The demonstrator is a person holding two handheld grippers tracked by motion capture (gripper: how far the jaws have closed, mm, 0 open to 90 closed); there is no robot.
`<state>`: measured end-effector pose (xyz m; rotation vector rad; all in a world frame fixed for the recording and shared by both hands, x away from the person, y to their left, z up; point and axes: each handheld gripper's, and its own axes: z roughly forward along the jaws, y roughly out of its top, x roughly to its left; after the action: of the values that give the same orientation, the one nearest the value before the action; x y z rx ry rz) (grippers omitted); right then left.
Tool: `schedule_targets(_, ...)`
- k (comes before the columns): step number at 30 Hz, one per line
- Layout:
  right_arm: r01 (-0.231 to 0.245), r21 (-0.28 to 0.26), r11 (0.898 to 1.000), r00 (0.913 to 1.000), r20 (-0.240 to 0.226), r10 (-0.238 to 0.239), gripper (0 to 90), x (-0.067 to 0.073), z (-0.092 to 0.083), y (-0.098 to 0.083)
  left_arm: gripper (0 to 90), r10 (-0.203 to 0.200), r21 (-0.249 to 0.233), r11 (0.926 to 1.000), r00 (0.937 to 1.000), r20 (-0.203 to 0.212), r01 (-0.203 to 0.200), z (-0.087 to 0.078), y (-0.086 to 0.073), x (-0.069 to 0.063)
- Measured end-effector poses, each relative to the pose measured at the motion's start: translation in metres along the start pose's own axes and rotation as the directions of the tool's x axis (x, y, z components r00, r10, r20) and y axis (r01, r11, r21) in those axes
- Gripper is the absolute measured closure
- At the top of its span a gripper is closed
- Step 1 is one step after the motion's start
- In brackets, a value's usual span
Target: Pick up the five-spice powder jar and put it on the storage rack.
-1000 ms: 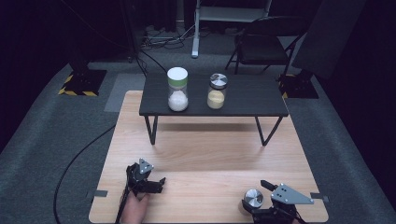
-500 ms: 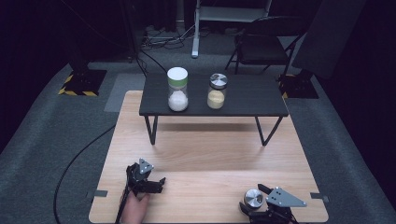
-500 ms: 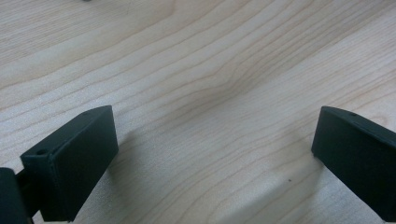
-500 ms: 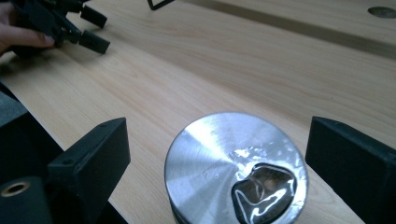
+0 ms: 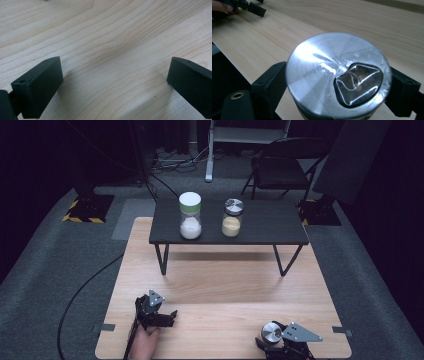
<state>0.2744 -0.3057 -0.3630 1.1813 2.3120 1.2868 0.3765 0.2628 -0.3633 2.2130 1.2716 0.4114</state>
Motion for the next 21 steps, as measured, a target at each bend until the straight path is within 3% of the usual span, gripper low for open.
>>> schedule_targets(12, 0.002, 0.036, 0.999, 1.0, 0.004, -0.002, 27.9, -0.0017, 0.0032, -0.0018, 0.3, 0.0, 0.0, 1.0, 1.0, 0.0, 0.0, 0.0, 0.0, 0.0)
schedule_targets(21, 0.018, 0.035, 0.999, 0.9998, 0.005, -0.018, 28.9, -0.0016, 0.0029, -0.0019, 0.3, 0.0, 0.0, 1.0, 1.0, 0.0, 0.0, 0.0, 0.0, 0.0)
